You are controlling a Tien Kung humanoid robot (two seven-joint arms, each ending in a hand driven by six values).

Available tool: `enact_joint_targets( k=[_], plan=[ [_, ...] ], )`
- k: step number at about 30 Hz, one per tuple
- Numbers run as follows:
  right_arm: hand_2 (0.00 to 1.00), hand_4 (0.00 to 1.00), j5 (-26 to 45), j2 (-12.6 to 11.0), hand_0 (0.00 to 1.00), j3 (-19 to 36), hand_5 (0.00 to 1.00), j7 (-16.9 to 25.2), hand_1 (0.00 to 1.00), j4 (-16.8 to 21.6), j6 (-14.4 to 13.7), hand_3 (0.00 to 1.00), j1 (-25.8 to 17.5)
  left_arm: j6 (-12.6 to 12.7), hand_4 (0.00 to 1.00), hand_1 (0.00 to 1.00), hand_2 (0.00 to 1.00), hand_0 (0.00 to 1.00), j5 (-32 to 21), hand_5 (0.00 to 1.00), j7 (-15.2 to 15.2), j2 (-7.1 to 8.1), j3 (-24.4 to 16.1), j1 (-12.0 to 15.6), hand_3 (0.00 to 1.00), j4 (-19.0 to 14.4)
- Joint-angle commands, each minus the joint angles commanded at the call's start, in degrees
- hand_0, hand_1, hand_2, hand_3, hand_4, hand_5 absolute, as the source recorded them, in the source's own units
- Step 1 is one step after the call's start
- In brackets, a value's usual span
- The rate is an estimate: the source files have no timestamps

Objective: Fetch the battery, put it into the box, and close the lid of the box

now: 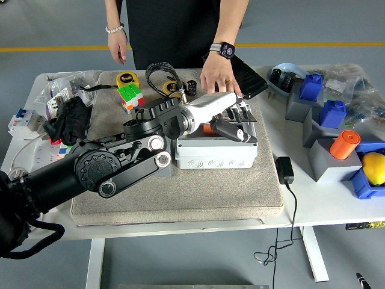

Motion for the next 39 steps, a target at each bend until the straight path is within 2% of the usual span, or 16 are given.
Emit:
enact_joint_targets(
  k=[19,24,28,29,30,36,37,39],
  plan=[
    [0.647,0.986,0.1,0.0,0.725,-0.3,0.588,0.0,0.661,0.0,0.2,0.581,-0.1,-0.2,0.998,0.62,0.625,0.454,-2.2,0.5,-0.7,0.15,1.0,1.1,0.615,-0.5],
    [0.647,0.986,-0.1,0.0,0.726,0.0,0.588,0.1,0.661,0.1,0.1,0.581,0.0,0.2,0.998,0.62,0.623,0.456,-3.8,0.489,-1.4,0.51,-0.8,2.0,0.613,-1.9],
    [0.647,0.986,0.0,0.0,0.726,-0.1,0.588,0.1,0.661,0.0,0.1,0.581,-0.1,2.8,0.998,0.62,0.623,0.456,-7.4,0.489,-4.6,1.32,-4.7,4.2,0.613,-3.9],
    [0.647,0.986,0.0,0.0,0.726,-0.2,0.588,0.1,0.661,0.0,0.1,0.581,-0.1,3.8,0.998,0.62,0.623,0.456,-9.3,0.489,-5.9,1.61,-6.2,5.1,0.613,-4.4],
    [0.647,0.985,0.1,0.1,0.725,-0.2,0.586,0.1,0.662,0.0,0.2,0.581,0.0,5.0,0.997,0.658,0.625,0.529,-11.5,0.477,-7.7,1.99,-7.8,6.2,0.625,-5.1],
    [0.647,0.985,0.7,0.1,0.725,-0.3,0.586,-0.1,0.662,-0.2,0.5,0.581,-0.1,10.7,0.997,0.658,0.625,0.529,-20.1,0.477,-16.4,4.26,-16.6,12.9,0.625,-8.3],
    [0.647,0.985,0.9,0.1,0.725,-0.5,0.587,-0.2,0.662,-0.3,0.6,0.581,-0.1,11.4,0.992,0.685,0.632,0.658,-20.4,0.458,-17.7,4.6,-18.1,14.0,0.631,-8.8],
    [0.647,0.985,1.2,0.1,0.725,-0.8,0.587,-0.3,0.662,-0.4,0.7,0.581,0.0,12.1,0.992,0.685,0.632,0.658,-20.9,0.458,-19.7,5.19,-20.8,15.6,0.631,-9.7]
  ],
)
